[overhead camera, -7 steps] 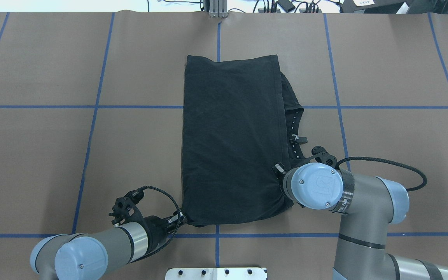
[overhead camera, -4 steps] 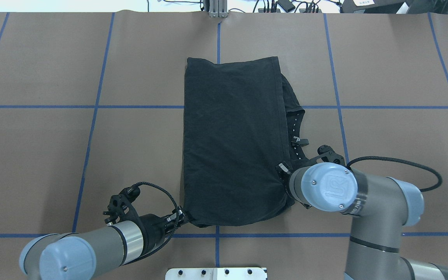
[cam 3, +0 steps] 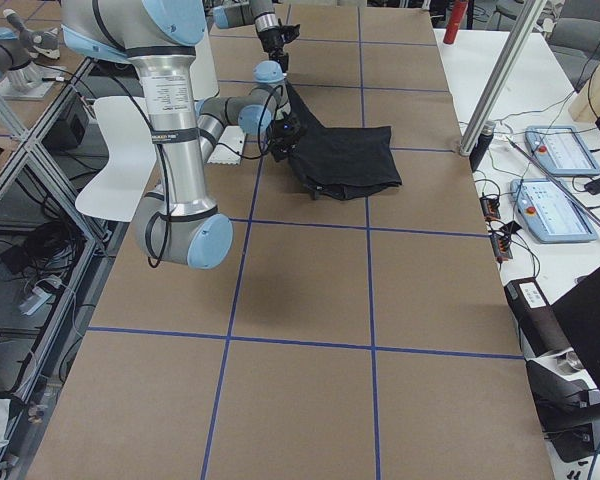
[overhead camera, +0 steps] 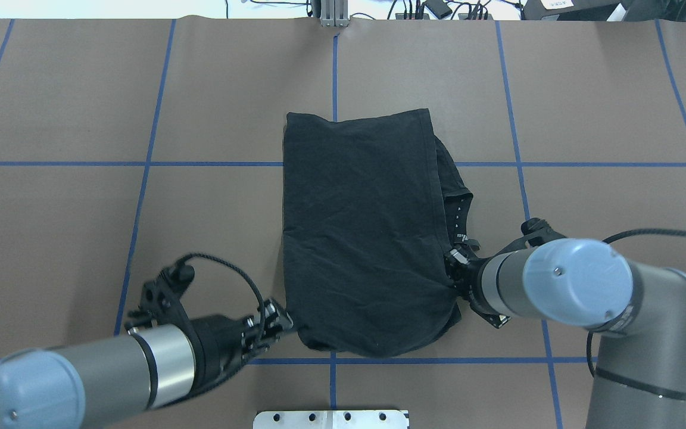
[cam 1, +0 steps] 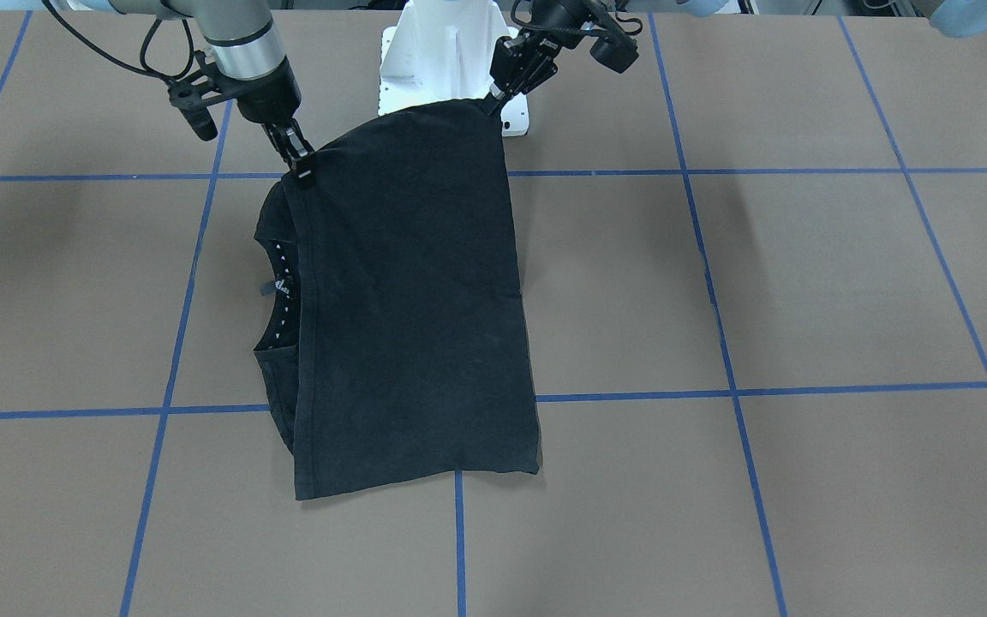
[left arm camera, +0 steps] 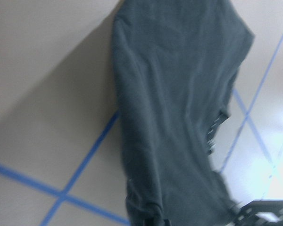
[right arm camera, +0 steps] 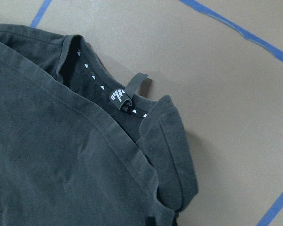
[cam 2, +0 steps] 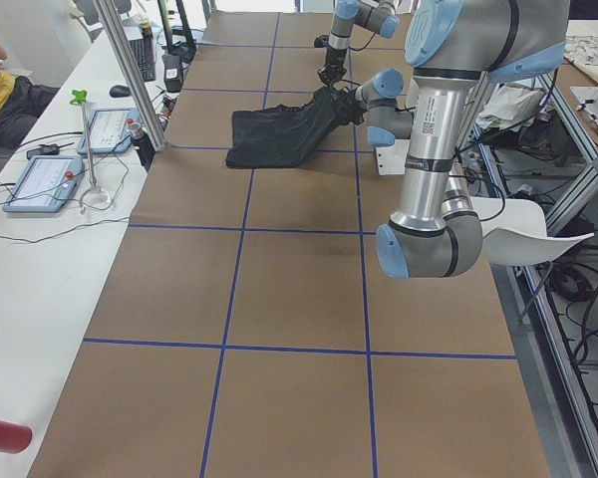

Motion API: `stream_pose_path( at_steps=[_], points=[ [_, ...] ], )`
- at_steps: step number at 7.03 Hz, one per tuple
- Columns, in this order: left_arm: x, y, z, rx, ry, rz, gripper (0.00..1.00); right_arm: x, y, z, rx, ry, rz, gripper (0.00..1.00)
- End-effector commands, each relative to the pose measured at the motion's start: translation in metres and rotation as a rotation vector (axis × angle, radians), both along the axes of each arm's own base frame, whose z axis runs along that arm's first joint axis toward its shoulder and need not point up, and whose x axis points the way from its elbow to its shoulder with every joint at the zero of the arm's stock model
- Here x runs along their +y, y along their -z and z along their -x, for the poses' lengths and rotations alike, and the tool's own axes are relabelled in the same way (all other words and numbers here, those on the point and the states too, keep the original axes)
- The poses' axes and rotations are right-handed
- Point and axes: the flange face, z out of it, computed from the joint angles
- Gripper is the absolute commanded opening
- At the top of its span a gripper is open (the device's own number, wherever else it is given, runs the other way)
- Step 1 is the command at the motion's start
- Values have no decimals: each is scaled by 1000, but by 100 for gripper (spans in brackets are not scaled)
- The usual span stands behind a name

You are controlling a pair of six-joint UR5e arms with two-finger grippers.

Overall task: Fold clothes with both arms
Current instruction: 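Fold the near end of the shirt away from the robot with both grippers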

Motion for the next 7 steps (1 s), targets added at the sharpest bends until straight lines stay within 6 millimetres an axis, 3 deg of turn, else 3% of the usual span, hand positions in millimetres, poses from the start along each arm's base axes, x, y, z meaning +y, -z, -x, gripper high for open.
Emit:
stream_pose_path(
  at_steps=[1, 2, 3, 4, 5, 6, 7],
  points=[
    [-138, 12, 15, -44, 29, 43, 0, -93, 29, -6, -51, -41, 67, 0],
    [-185, 7, -5, -88, 61, 65, 0, -122, 29, 2, -27, -44, 44, 0],
    [-219, -11, -17, -136, 92, 79, 0, -159, 28, 16, 9, -40, 19, 0],
    [-247, -23, -29, -175, 113, 99, 0, -190, 26, 47, 52, -21, 18, 0],
    [-275, -51, -47, -191, 132, 97, 0, -229, 14, 63, 113, -8, 17, 0],
    [-320, -95, -60, -214, 187, 87, 15, -284, -31, 71, 139, -10, -25, 0],
    [-373, -107, -72, -268, 210, 14, 95, -347, -58, 72, 114, -5, -125, 96]
  ],
)
